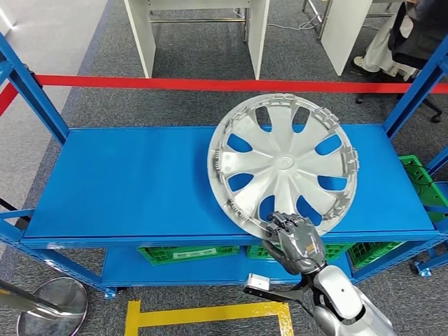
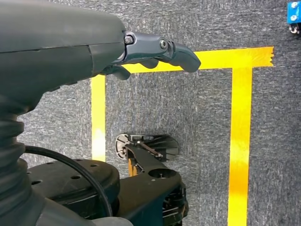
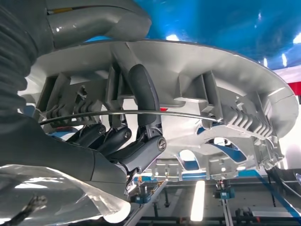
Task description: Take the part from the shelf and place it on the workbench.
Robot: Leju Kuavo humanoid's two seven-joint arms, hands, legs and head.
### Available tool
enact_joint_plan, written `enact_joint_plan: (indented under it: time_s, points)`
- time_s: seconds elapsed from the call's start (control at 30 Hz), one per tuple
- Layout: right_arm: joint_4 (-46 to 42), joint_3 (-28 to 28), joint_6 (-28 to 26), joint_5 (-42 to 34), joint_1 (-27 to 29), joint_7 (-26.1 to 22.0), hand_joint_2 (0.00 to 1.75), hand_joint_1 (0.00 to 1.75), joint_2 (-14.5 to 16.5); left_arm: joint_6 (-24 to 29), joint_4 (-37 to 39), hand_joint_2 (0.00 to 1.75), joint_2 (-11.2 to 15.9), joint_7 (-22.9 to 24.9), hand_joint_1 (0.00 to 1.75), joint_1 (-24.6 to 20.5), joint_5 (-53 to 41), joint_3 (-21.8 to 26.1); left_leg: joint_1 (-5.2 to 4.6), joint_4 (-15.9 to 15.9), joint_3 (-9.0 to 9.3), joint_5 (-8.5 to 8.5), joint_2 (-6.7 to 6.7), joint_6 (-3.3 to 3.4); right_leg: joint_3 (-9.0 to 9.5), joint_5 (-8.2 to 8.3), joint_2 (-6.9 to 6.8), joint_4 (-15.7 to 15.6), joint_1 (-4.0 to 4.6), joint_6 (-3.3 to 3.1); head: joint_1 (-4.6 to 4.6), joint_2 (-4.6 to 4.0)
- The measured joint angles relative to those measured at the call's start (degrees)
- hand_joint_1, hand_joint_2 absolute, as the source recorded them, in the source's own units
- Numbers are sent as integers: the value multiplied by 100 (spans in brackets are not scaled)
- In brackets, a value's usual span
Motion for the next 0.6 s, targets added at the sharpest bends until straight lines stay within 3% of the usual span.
enact_joint_plan:
  time_s: [0.17,0.23,0.3,0.37,0.6]
  points:
    - [-46,-43,1,90,73,0,175,175,-19,-63,1,175,1,-43,0,1,-3,0,0,0,-2,0,0,0,-1,0,-1,0,0,0,0,0]
    - [-74,-69,-2,117,125,0,175,175,-26,-166,3,87,2,-77,0,1,-2,1,0,0,-4,0,0,0,-3,-1,-1,0,0,0,0,0]
    - [-116,-102,-8,130,180,-9,175,175,-33,-300,4,87,3,-115,0,2,-2,1,0,0,-6,0,0,0,-5,-1,-1,0,0,0,0,0]
    - [-174,-129,-18,136,237,-32,175,175,-46,-420,4,175,4,-166,0,5,3,2,0,0,-8,0,0,0,-6,-1,-1,0,0,0,0,0]
    - [-465,-169,-100,164,444,-130,175,175,-123,-657,7,175,7,-298,0,15,38,40,0,0,-10,0,0,0,-9,-1,-1,0,0,1,1,0]
